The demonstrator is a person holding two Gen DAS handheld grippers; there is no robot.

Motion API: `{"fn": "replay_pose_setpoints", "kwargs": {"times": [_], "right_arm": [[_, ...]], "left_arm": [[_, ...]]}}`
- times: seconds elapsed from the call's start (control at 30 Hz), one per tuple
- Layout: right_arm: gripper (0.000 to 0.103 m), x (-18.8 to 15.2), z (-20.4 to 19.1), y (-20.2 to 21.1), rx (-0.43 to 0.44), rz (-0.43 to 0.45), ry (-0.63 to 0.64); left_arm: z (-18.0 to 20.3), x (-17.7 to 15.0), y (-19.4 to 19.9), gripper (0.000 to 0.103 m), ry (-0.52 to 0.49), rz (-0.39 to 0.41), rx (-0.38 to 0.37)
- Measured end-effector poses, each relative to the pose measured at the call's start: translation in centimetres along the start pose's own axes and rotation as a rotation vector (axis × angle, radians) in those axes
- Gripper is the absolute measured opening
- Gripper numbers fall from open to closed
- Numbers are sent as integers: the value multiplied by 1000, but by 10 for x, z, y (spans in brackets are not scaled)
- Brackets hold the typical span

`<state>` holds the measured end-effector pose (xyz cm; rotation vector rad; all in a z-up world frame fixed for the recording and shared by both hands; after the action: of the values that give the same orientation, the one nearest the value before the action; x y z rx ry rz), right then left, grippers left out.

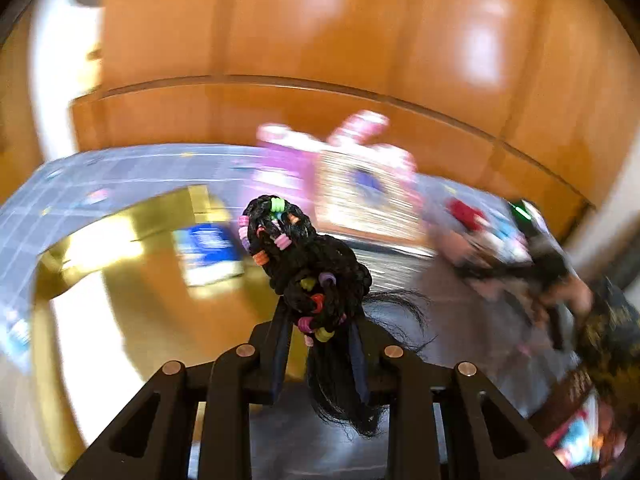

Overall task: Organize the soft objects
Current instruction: 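Carry the black beaded hair into the gold tray and release it with the left gripper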

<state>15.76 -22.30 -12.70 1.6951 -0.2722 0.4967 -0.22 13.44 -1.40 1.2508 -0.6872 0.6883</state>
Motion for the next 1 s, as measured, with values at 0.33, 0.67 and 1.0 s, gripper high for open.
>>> {"fn": "replay_pose_setpoints", "kwargs": {"times": [0.33,0.67,1.0], "right_arm": [[38,-4,-11,-2,-26,8,23],[38,-9,-16,-2,-42,20,26],[37,-12,-25,-2,-80,41,13]], "left_arm": [[-124,18,-32,27,169,-25,292],[-154,14,-62,49,228,-61,385],[-106,6,-25,55,178,-6,343]]}}
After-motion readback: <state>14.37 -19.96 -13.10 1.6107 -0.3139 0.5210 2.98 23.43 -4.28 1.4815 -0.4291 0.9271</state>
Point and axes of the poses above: each gripper's, at about its wrist camera, not at the fingertips, and y roughly against the way its jaws point, z to its right, x to its top, the point moved 1 cm from there along -y, roughly the way its jaws point, and after that the axes turned 7 degrees about z, right-handed, at the moved point
